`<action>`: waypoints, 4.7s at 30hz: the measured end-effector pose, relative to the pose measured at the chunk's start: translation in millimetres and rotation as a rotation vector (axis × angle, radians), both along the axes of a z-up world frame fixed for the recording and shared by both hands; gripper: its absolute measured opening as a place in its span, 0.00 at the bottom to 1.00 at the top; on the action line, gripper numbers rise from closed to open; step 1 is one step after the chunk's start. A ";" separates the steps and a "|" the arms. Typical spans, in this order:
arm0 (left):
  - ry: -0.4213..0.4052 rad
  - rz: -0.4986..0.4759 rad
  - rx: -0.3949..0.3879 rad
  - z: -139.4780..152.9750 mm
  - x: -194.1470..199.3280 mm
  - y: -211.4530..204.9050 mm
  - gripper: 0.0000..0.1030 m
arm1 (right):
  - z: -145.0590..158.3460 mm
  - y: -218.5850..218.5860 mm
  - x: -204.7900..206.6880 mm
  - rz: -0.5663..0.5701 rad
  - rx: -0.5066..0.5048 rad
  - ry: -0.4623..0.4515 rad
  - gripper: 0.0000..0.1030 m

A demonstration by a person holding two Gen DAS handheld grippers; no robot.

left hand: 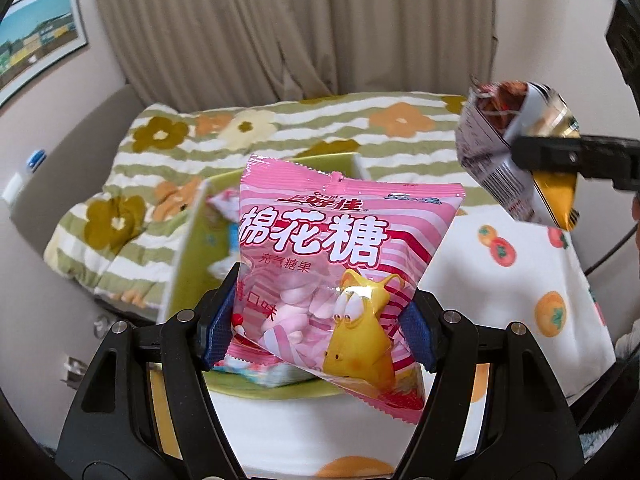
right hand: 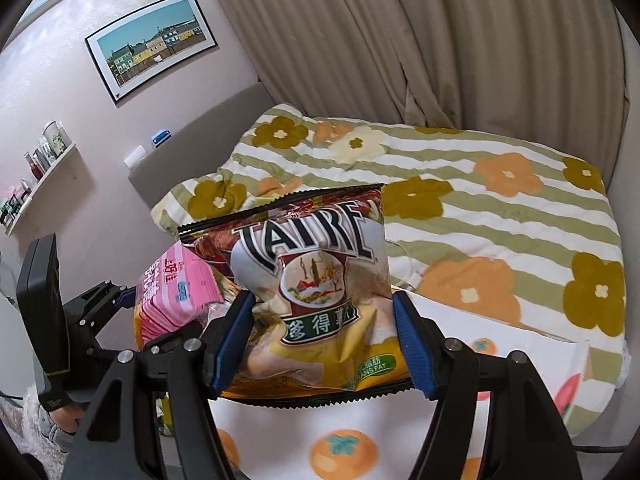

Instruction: Organize snacks

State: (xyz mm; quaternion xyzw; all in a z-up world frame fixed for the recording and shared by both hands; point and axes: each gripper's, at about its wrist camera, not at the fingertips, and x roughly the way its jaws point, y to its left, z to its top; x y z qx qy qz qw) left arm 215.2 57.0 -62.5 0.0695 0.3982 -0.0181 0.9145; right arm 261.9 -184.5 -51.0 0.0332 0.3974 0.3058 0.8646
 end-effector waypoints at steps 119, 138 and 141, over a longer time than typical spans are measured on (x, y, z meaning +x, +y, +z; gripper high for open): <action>-0.275 -0.083 -0.150 55.0 -250.0 18.6 1.00 | 19.1 10.2 -303.1 -0.625 -0.218 -0.263 1.00; -0.278 -0.088 -0.144 53.3 -249.6 18.0 1.00 | 18.0 6.9 -303.3 -0.638 -0.223 -0.258 1.00; -0.274 -0.087 -0.141 52.3 -249.6 19.0 1.00 | 17.8 6.6 -303.1 -0.638 -0.222 -0.256 1.00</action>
